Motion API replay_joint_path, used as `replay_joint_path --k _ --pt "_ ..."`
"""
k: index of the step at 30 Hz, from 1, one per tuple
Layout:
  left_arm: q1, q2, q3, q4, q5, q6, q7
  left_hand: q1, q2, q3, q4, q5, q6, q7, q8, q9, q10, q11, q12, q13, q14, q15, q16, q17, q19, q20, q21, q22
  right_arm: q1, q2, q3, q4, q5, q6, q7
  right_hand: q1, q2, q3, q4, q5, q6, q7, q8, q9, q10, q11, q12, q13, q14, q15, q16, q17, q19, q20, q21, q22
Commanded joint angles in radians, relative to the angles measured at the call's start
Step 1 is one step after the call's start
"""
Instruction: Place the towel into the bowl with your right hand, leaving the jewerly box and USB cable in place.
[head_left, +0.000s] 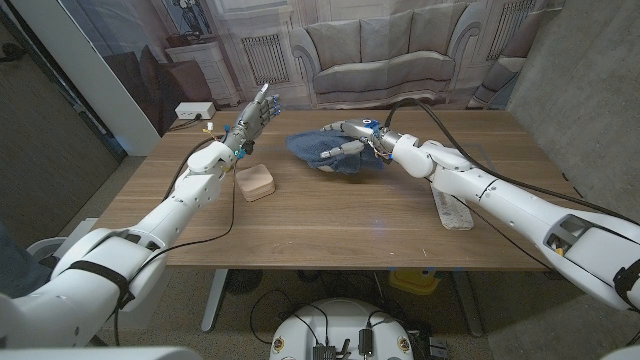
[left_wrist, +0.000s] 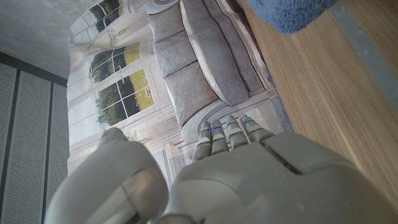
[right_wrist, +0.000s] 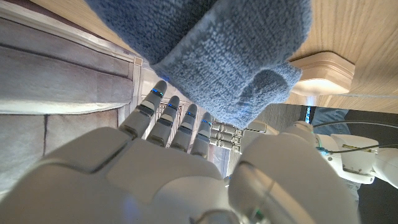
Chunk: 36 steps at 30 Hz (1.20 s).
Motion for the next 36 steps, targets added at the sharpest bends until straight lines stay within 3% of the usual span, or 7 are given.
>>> replay_joint_path --k 1,19,36 --pt "-0.002 0.003 -0.002 0.002 -0.001 0.004 -0.002 0.005 0.003 -0.006 0.001 0.0 0.009 0.003 0.001 0.003 0.006 0.004 0.003 0.0 0.006 0.005 0.008 0.002 0.001 0.002 0.009 0.006 -0.002 -0.006 0.008 -0.022 -0.008 -0.001 0.005 -0.012 0.001 -0.012 0.002 0.006 -0.004 0.005 0.005 0.0 -0.003 -0.001 0.006 0.001 0.001 -0.003 0.006 0.001 0.0 -0.005 -0.002 0.0" --pt "-0.021 -0.008 0.0 0.04 0.0 -0.004 -0.018 0.007 0.004 -0.008 0.001 0.0 0.004 0.002 -0.001 0.003 0.005 0.003 0.003 0.001 0.008 0.006 0.009 0.002 0.001 0.003 0.009 0.006 0.005 -0.013 0.028 -0.043 -0.025 0.009 -0.021 -0.028 0.008 -0.021 0.011 0.016 -0.007 0.006 0.008 -0.001 -0.003 0.007 0.011 0.0 -0.001 -0.006 0.006 0.0 0.008 -0.011 0.0 0.0" --pt "-0.006 0.003 -0.006 0.016 -0.004 -0.005 -0.013 0.008 0.004 -0.01 0.0 -0.001 0.005 0.003 0.0 0.003 0.007 0.005 0.003 0.001 0.006 0.006 0.008 0.002 0.0 0.003 0.008 0.006 0.013 -0.013 0.045 -0.054 -0.022 0.019 -0.03 -0.033 0.02 -0.024 0.016 0.026 -0.007 0.01 0.01 -0.002 0.0 0.01 0.015 -0.001 0.003 -0.001 0.007 -0.001 0.022 -0.022 0.005 -0.001"
